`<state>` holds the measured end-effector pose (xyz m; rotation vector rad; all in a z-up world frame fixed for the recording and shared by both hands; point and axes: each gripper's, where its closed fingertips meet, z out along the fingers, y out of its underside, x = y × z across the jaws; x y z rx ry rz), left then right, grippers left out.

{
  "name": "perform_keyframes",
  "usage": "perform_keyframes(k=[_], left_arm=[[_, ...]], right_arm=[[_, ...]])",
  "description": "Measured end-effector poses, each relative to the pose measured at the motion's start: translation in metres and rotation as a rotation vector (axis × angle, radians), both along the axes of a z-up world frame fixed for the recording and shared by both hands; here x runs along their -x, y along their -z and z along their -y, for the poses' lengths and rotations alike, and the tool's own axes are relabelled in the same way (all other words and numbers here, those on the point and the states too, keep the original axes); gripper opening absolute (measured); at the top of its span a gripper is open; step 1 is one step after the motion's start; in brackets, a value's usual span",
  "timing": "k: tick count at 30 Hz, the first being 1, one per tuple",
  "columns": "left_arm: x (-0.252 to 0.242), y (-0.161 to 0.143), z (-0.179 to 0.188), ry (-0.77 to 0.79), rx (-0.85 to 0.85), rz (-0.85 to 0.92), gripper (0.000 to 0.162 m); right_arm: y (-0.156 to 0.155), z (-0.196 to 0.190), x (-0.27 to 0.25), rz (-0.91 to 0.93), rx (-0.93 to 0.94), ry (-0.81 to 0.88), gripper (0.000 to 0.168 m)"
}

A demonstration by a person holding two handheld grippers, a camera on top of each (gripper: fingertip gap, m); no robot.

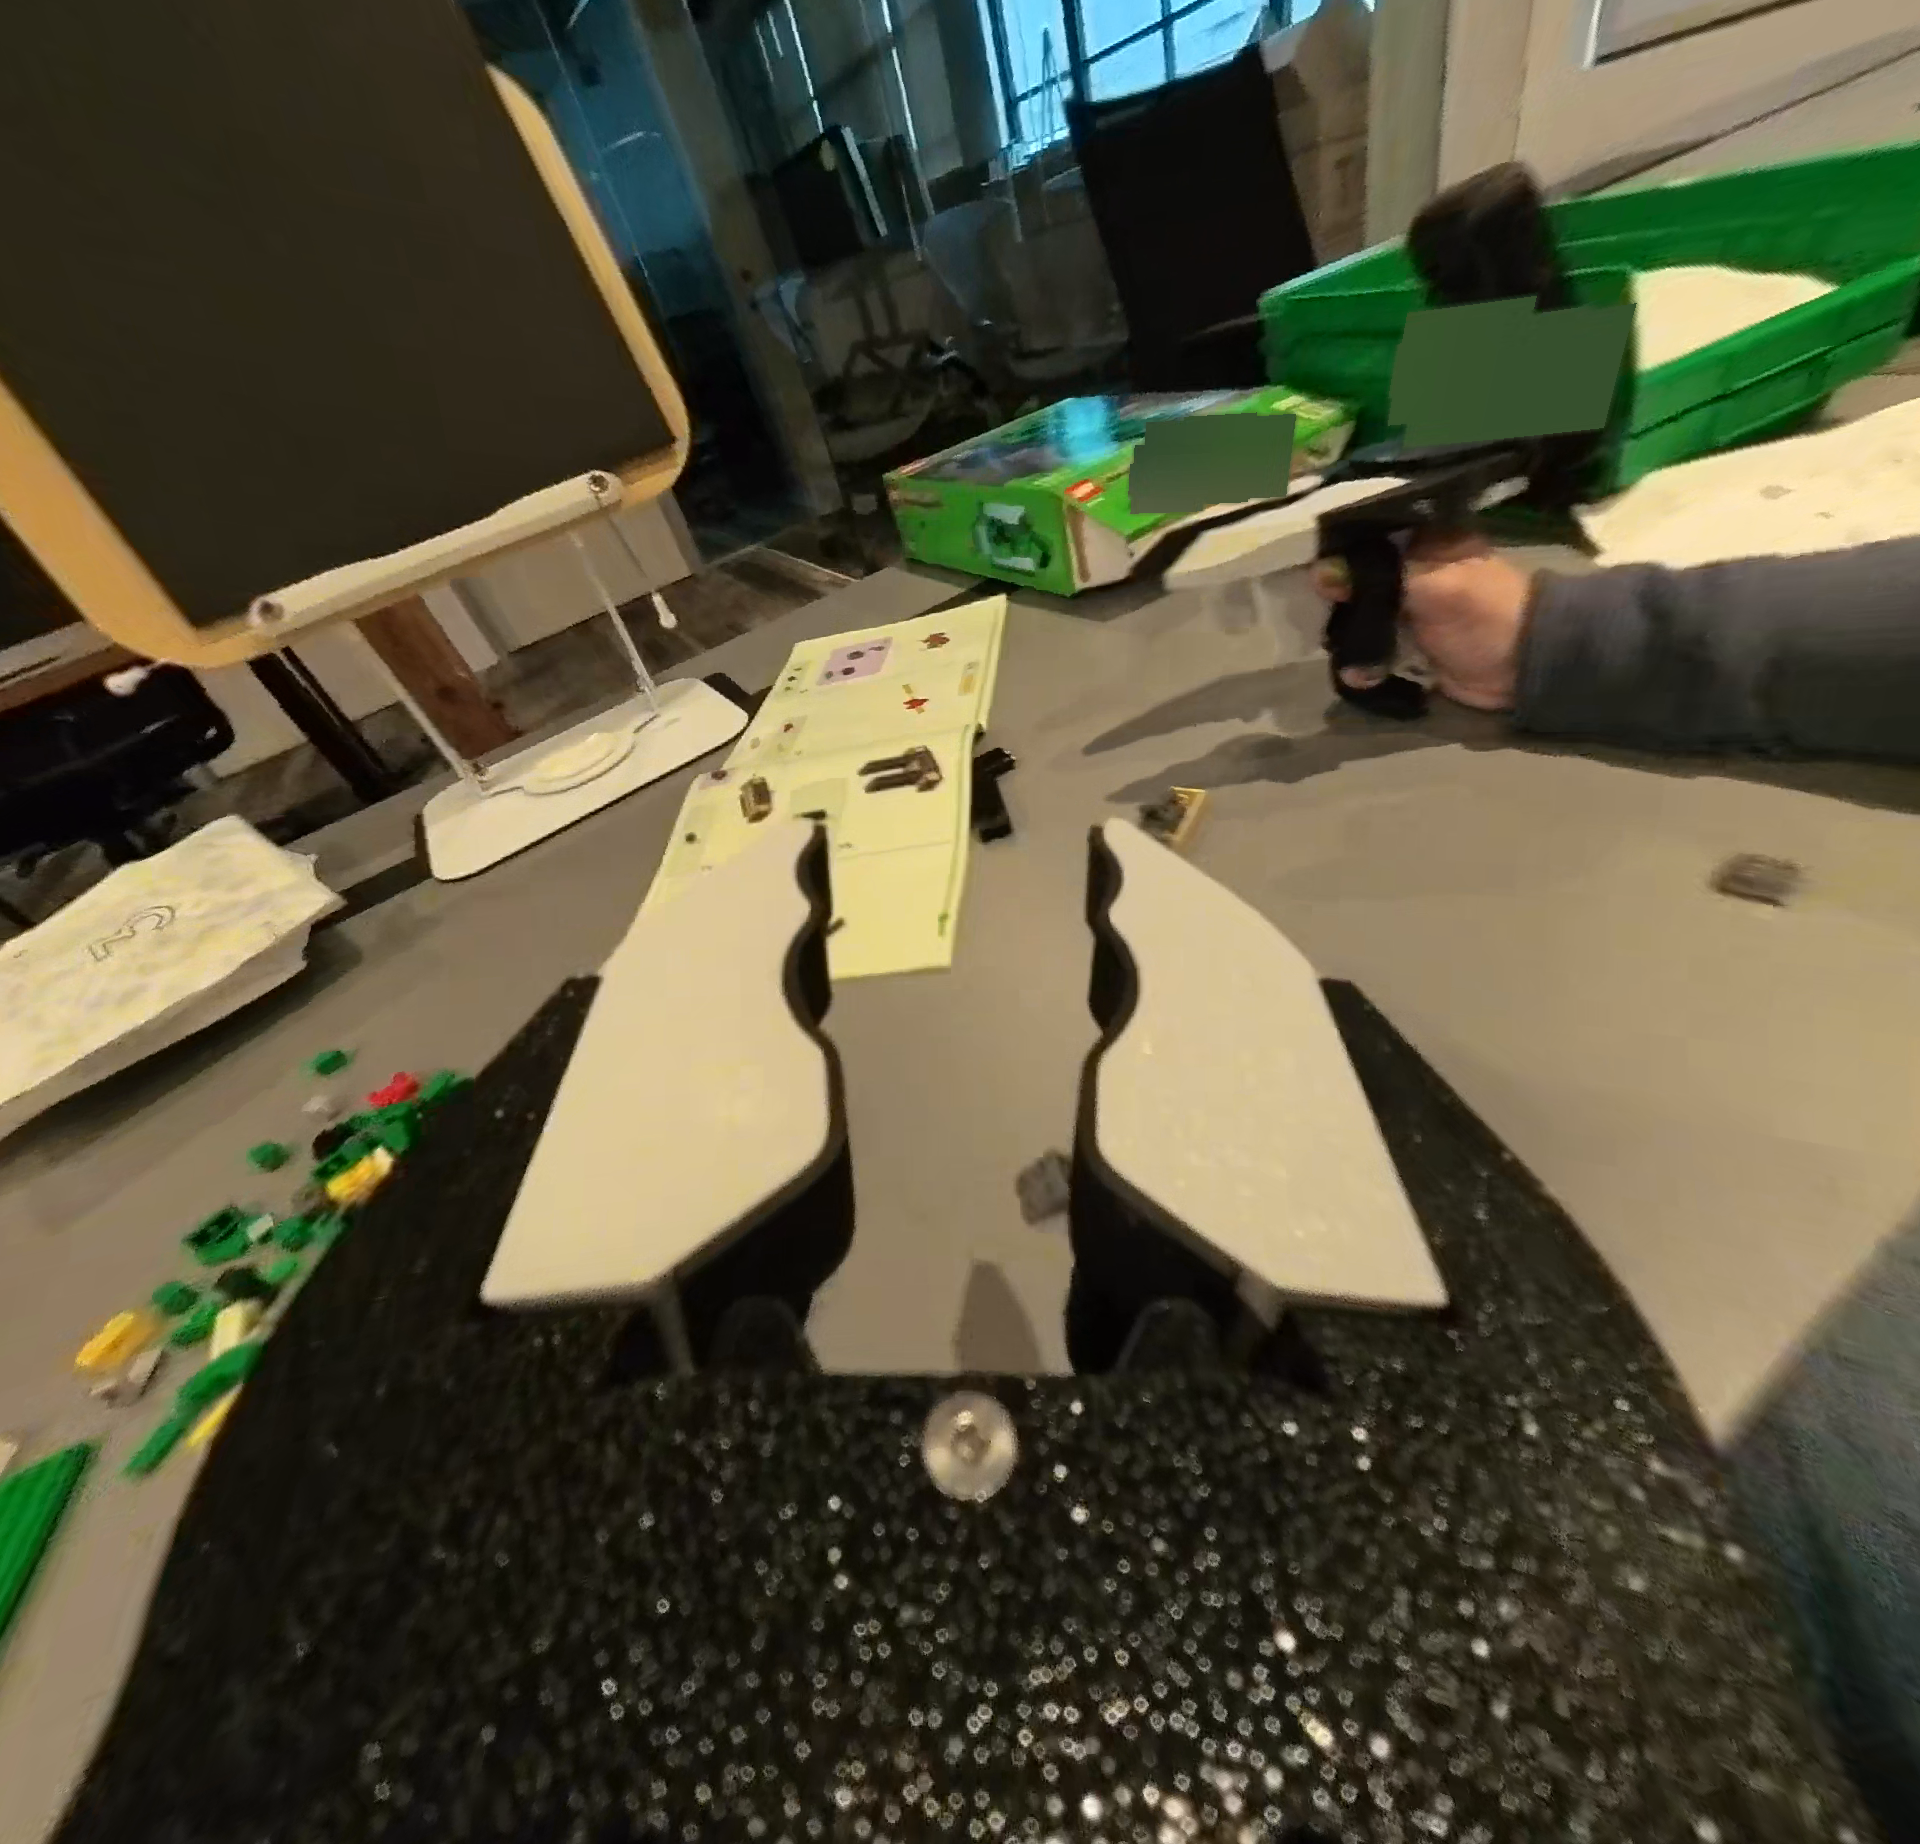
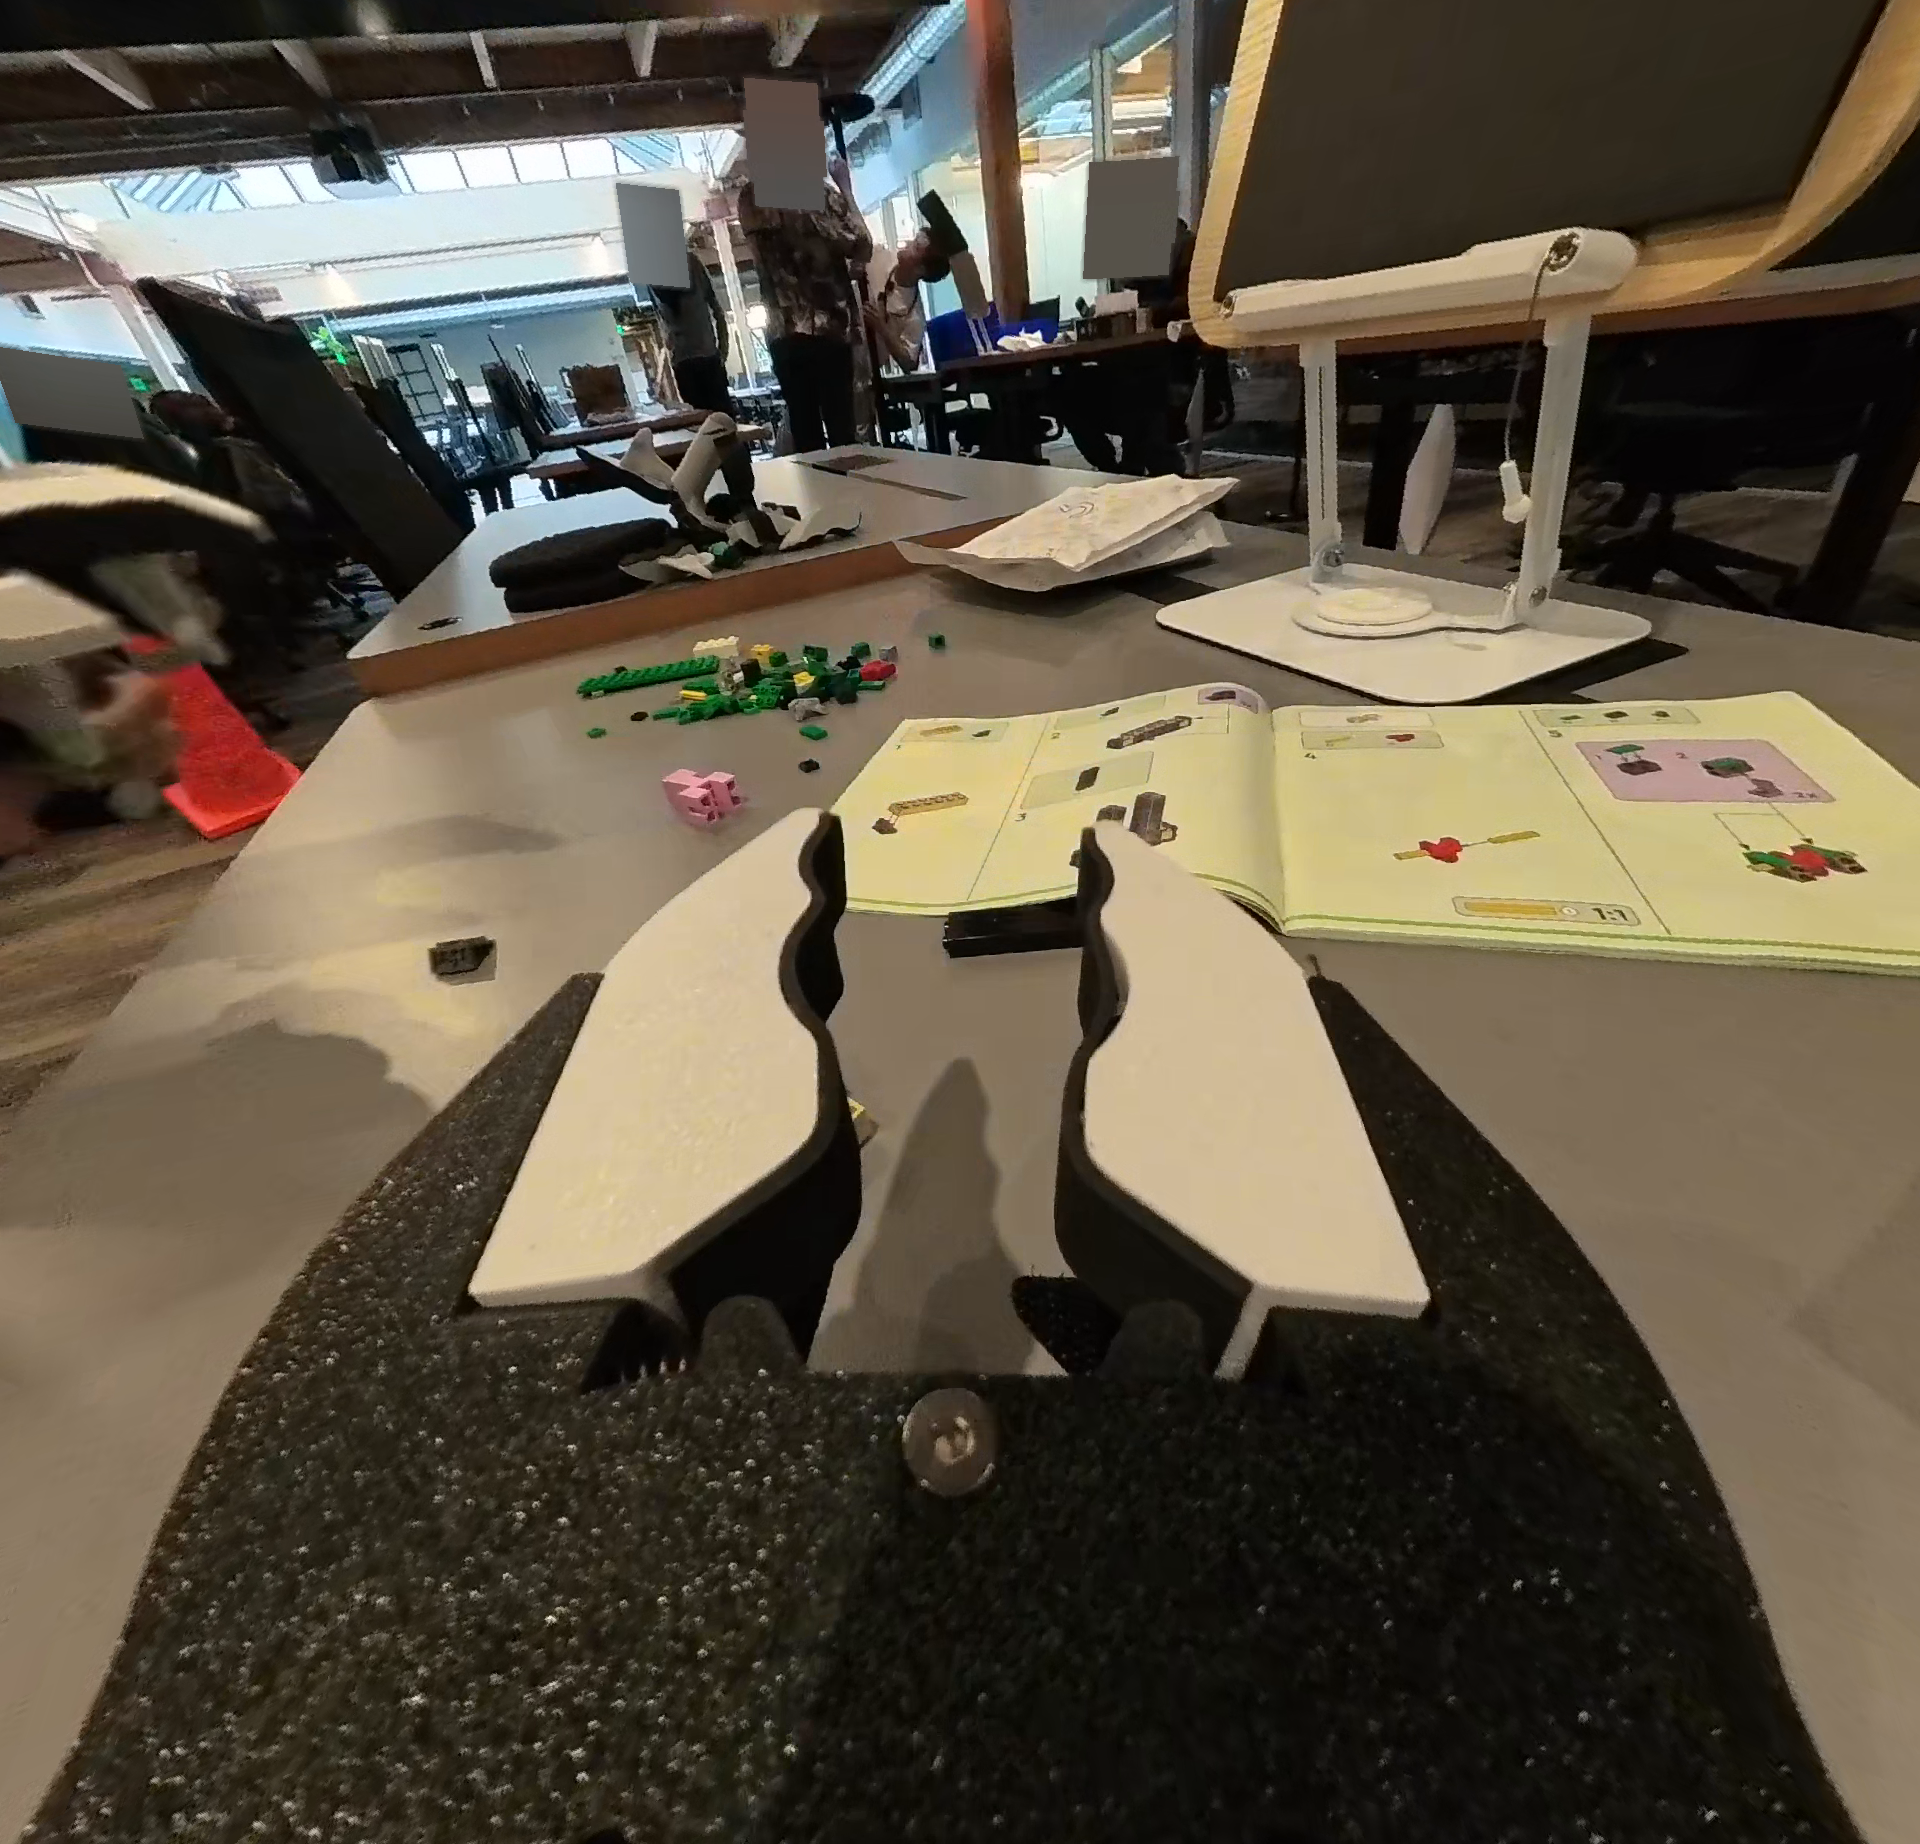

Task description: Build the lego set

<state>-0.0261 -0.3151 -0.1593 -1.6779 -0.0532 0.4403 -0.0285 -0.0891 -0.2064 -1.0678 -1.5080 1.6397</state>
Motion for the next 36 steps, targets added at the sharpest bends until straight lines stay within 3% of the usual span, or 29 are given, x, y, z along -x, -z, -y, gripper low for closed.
perform_keyframes(k=[8, 13, 29, 32, 36], left_arm=[[-0.060, -0.004, 0.104, -0.037, 0.024, -0.073, 0.039], [-0.069, 0.011, 0.147, -0.113, 0.082, -0.075, 0.039], [-0.086, 0.080, 0.178, -0.037, 0.184, 0.106, 0.040], [-0.098, 0.104, 0.176, 0.055, 0.170, 0.202, 0.033], [-0.146, 0.147, 0.155, 0.288, 0.246, 0.427, 0.025]], right_arm=[[-0.002, -0.001, -0.001, -0.009, 0.014, 0.000, 0.042], [-0.001, 0.000, -0.001, -0.011, 0.001, 0.001, 0.041], [-0.001, -0.002, 0.001, 0.007, 0.024, 0.003, 0.042], [-0.001, -0.003, 0.002, 0.006, 0.027, 0.004, 0.042], [-0.001, -0.003, 0.002, 0.002, 0.031, 0.003, 0.042]])
